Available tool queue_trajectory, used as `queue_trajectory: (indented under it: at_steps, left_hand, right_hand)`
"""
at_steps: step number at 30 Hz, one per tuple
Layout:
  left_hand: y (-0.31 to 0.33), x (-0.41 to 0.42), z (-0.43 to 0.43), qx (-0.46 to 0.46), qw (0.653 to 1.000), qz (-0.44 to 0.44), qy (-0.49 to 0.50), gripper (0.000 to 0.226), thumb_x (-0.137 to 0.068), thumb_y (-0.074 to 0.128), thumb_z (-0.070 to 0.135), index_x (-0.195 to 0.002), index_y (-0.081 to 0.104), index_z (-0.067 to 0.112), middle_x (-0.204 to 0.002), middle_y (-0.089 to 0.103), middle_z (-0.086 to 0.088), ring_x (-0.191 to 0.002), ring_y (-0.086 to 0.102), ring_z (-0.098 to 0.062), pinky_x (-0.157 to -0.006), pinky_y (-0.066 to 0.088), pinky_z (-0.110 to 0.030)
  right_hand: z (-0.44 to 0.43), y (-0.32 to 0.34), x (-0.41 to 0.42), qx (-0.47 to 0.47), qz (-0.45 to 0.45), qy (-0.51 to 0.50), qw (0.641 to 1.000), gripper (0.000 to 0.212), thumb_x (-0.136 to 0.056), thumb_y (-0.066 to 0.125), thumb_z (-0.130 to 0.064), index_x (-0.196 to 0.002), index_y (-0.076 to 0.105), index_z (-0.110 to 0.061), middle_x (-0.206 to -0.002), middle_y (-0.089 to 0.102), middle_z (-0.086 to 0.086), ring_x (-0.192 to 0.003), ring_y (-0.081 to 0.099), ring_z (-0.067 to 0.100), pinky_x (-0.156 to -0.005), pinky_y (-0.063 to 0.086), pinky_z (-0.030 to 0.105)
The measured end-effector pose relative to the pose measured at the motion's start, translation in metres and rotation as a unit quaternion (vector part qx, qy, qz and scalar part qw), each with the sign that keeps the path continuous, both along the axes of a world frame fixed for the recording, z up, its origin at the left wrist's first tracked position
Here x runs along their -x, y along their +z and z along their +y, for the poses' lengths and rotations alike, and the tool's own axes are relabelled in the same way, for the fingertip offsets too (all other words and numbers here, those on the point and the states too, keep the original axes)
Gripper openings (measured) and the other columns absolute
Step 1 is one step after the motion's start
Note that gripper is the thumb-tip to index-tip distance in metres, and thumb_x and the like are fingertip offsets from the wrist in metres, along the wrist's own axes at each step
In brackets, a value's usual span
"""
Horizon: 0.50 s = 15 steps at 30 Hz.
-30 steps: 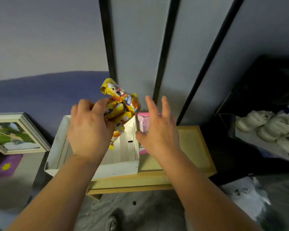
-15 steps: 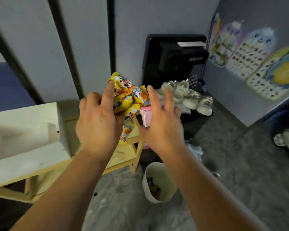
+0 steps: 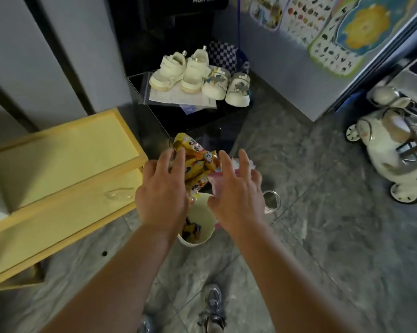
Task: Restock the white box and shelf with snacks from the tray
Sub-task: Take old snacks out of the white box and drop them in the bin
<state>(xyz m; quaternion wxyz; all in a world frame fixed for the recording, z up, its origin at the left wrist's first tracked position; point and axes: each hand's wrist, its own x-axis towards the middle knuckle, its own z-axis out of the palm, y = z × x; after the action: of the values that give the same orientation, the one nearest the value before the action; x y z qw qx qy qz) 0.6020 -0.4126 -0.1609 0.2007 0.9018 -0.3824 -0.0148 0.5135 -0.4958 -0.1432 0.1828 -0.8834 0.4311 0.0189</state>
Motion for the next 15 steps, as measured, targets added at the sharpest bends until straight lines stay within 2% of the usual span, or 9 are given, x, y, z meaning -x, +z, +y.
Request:
queue_trajectory:
  at_steps: [5, 10, 15]
  left_hand:
    - [-0.047, 0.023, -0.038, -0.063, 0.997, 0.021, 0.027, 0.072, -0.085, 0.053, 0.015, -0.145, 0.016, 0.026, -0.150, 0.022, 0.000, -0.122, 0.031, -0.025, -0.071, 0.048, -0.036]
    - [-0.090, 0.028, -0.058, -0.100, 0.992, 0.054, 0.062, 0.068, -0.084, 0.056, 0.015, -0.143, 0.024, 0.025, -0.148, 0.027, -0.002, -0.124, 0.030, -0.027, -0.073, 0.048, -0.039]
    - [-0.145, 0.017, -0.071, -0.147, 0.981, 0.087, 0.091, 0.064, -0.088, 0.050, 0.021, -0.143, 0.018, 0.028, -0.147, 0.022, 0.002, -0.125, 0.027, -0.024, -0.079, 0.046, -0.034]
  right_hand:
    - [-0.039, -0.037, 0.012, -0.019, 0.017, 0.054, 0.998, 0.085, -0.083, 0.062, -0.030, -0.145, 0.003, -0.031, -0.156, -0.005, 0.005, -0.137, 0.015, 0.035, -0.111, 0.028, 0.042]
    - [-0.066, -0.091, 0.014, -0.053, 0.031, 0.085, 0.995, 0.083, -0.083, 0.063, -0.031, -0.143, 0.006, -0.035, -0.156, -0.001, 0.004, -0.134, 0.022, 0.037, -0.106, 0.033, 0.042]
    - [-0.080, -0.158, 0.005, -0.083, 0.042, 0.089, 0.992, 0.084, -0.081, 0.065, -0.035, -0.142, 0.006, -0.039, -0.155, 0.002, 0.002, -0.132, 0.028, 0.035, -0.103, 0.035, 0.040]
